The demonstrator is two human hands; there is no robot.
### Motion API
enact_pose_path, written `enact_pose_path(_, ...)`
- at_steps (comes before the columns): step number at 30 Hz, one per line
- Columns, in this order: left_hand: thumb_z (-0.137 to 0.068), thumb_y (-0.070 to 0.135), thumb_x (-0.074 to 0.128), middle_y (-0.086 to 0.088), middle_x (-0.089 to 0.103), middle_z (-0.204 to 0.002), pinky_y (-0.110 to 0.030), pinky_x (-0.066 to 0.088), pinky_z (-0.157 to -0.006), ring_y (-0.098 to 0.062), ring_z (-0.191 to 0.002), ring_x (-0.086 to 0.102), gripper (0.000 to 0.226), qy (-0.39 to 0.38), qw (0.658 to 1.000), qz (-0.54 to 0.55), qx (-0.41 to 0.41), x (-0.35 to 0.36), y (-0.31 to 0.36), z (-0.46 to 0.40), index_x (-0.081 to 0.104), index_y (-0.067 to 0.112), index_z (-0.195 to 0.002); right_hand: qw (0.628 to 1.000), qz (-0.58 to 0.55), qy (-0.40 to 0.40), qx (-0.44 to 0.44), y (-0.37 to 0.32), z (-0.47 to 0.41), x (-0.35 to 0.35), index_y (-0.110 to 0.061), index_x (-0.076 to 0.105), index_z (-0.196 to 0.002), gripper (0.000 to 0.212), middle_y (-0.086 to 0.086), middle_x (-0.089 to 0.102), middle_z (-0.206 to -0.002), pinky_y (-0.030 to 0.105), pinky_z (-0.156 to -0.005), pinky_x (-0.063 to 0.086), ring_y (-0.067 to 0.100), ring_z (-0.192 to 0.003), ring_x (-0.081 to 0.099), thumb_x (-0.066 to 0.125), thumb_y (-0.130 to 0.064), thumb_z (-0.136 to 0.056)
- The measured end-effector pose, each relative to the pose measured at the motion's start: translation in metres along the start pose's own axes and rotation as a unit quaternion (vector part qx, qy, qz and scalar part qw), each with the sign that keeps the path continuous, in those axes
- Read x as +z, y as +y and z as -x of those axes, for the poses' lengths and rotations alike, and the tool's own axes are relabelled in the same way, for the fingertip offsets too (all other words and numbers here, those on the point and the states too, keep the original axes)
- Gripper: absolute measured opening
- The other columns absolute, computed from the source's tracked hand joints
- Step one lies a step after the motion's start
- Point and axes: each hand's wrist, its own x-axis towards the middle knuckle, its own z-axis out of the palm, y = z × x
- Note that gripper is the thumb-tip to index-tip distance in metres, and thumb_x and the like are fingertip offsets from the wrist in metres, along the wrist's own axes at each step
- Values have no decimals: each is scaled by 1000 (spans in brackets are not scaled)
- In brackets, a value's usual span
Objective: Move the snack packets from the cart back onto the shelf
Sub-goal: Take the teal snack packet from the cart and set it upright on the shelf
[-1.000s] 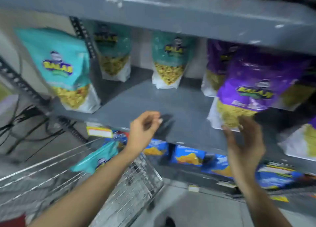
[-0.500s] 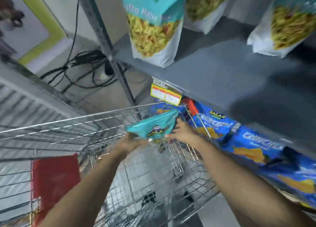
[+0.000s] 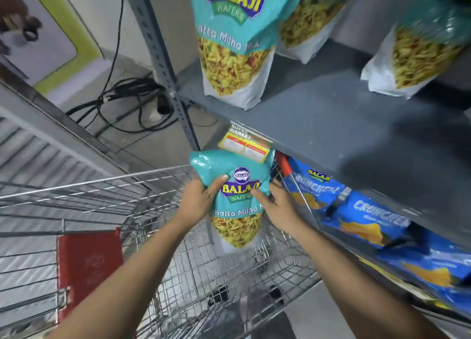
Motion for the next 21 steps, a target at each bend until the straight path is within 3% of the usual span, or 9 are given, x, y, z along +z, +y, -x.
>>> enact_pose_path(2,-91,48,55,-3,71,-68,-18,51,-56,9,-52,59,39,-18,1000,-21,14,-15,41,9,66,18,-67,1000,5,18,-20,-34,27,-25,-14,71,-105,24,-14,61,-96,7,-70,45,-16,-84,58,60,-30,-92)
enact_pose_path(4,-86,59,51,2,65,-55,-27,46,-53,-3,-49,52,55,-53,997,-21,42,-25,84,23,63,11,-61,999,19,35,-28,-66,56,-53,-13,71,-93,30,-5,65,-85,29,-67,52,-2,-72,59,59,-40,-91)
enact_pose_path(6,-85,61,51,15,63,-48,-18,43,-50,9,-48,50,47,-79,993,8,88,-33,121,38,64,20,-64,995,36,70,-67,-96,85,-80,-14,68,-77,37,0,64,-73,34,-61,49,5,-64,53,59,-48,-88)
enact_pose_path(9,-83,65,51,26,73,-69,-13,49,-56,13,-61,62,35,-116,981,51,150,-38,169,55,70,36,-80,985,37,110,-125,-134,114,-117,-25,61,-60,32,-14,62,-67,14,-52,40,-2,-56,50,59,-45,-86)
enact_pose_path(13,-82,66,50,16,77,-96,-23,56,-75,6,-85,68,42,-148,962,34,226,-27,231,45,69,34,-101,979,-9,159,-129,-153,125,-167,-3,73,-84,53,16,67,-89,58,-70,53,42,-81,64,61,-54,-83)
enact_pose_path(14,-83,65,49,15,77,-100,-21,54,-79,5,-91,68,43,-150,955,27,253,-21,247,39,68,32,-104,972,4,188,-138,-155,121,-181,-1,73,-85,52,20,67,-90,60,-71,53,43,-83,64,62,-51,-83)
enact_pose_path(17,-88,50,54,14,71,-111,-19,51,-84,10,-98,63,39,-146,933,16,329,1,290,12,68,23,-113,954,22,256,-155,-158,102,-219,-10,77,-90,25,6,73,-88,46,-68,56,14,-78,69,68,-33,-86)
enact_pose_path(19,-91,36,57,26,67,-104,-11,51,-79,25,-90,57,33,-148,924,24,353,18,308,-13,68,15,-115,943,34,289,-160,-157,81,-239,-7,77,-90,24,-4,70,-81,35,-59,53,-3,-66,62,69,-29,-85)
enact_pose_path(21,-93,29,58,27,67,-104,-1,47,-73,30,-86,55,29,-171,919,26,356,33,320,-42,67,13,-116,933,57,318,-158,-153,58,-253,-3,77,-90,28,-7,69,-80,23,-60,48,-5,-66,61,69,-29,-85)
